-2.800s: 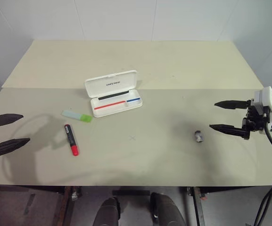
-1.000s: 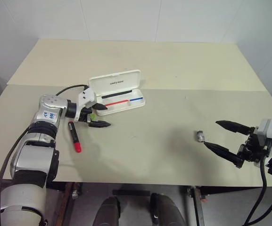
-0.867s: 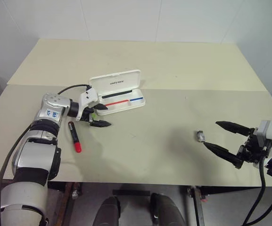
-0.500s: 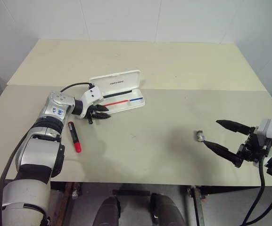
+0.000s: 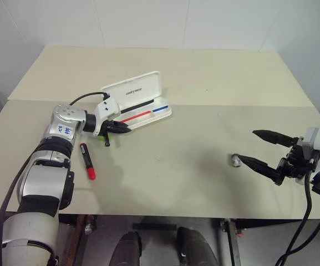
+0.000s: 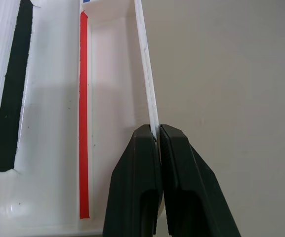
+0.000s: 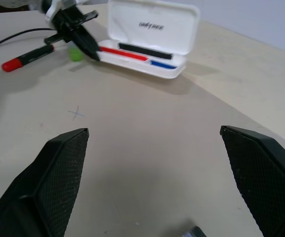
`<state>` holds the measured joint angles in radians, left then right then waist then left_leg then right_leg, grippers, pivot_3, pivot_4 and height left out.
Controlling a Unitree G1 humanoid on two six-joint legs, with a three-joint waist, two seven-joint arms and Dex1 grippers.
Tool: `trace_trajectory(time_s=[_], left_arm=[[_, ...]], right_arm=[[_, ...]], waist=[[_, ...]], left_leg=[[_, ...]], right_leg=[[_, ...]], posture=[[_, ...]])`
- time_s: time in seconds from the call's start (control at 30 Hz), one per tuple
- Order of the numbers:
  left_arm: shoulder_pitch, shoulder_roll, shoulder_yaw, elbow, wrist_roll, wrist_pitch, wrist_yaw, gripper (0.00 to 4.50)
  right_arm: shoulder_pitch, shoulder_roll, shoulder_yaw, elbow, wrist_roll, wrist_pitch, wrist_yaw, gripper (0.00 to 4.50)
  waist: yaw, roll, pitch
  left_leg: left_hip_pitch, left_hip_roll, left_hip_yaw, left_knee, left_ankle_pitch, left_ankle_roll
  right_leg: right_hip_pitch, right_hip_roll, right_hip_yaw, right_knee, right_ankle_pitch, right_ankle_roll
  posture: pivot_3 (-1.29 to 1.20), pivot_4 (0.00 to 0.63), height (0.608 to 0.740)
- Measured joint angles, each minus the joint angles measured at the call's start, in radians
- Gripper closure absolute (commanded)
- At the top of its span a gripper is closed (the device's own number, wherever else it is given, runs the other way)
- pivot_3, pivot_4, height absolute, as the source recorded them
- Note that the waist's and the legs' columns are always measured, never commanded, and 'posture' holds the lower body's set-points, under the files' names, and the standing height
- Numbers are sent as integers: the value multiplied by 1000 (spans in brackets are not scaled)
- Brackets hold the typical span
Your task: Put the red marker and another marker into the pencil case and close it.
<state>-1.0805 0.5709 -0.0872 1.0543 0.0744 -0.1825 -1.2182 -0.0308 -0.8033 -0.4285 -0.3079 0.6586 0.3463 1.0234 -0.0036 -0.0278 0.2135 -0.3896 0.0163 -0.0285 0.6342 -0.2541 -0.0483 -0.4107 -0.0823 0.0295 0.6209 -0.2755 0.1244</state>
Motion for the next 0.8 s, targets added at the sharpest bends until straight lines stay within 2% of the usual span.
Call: trace_trajectory(time_s=[0.2,0.3,0.43,0.57,0.8], left_arm=[[233,58,11,-431,-100,26,-100,4461],[382,89,9,-671,-140,76,-112,4461],[517,107,1,-890,-154,140,-95,4461],[563,108,-7,-967,-147,175,-40,4461],[584,96,-69,-969,-100,142,42,4461]], right_arm=[[-48,-11,40,42,-12,3,26,0],[-70,-15,50,51,-15,3,37,0],[-81,-19,60,73,-20,4,52,0],[-87,-20,63,79,-21,4,61,0],[-98,-22,66,80,-23,5,72,0]], waist=[[-1,0,0],[-2,0,0],[1,0,0],[1,0,0],[0,0,0]], left_leg=[[1,1,3,0,0,0],[2,1,4,0,0,0],[2,1,4,2,0,1],[2,1,5,3,1,2],[3,1,8,3,2,4]], right_leg=[[0,0,3,1,0,0],[0,0,5,1,0,0],[0,1,5,1,1,-1],[1,1,5,0,3,-1],[1,1,8,-1,3,-2]], posture=[[0,150,740],[0,150,740],[0,150,740],[0,150,740],[0,150,740]])
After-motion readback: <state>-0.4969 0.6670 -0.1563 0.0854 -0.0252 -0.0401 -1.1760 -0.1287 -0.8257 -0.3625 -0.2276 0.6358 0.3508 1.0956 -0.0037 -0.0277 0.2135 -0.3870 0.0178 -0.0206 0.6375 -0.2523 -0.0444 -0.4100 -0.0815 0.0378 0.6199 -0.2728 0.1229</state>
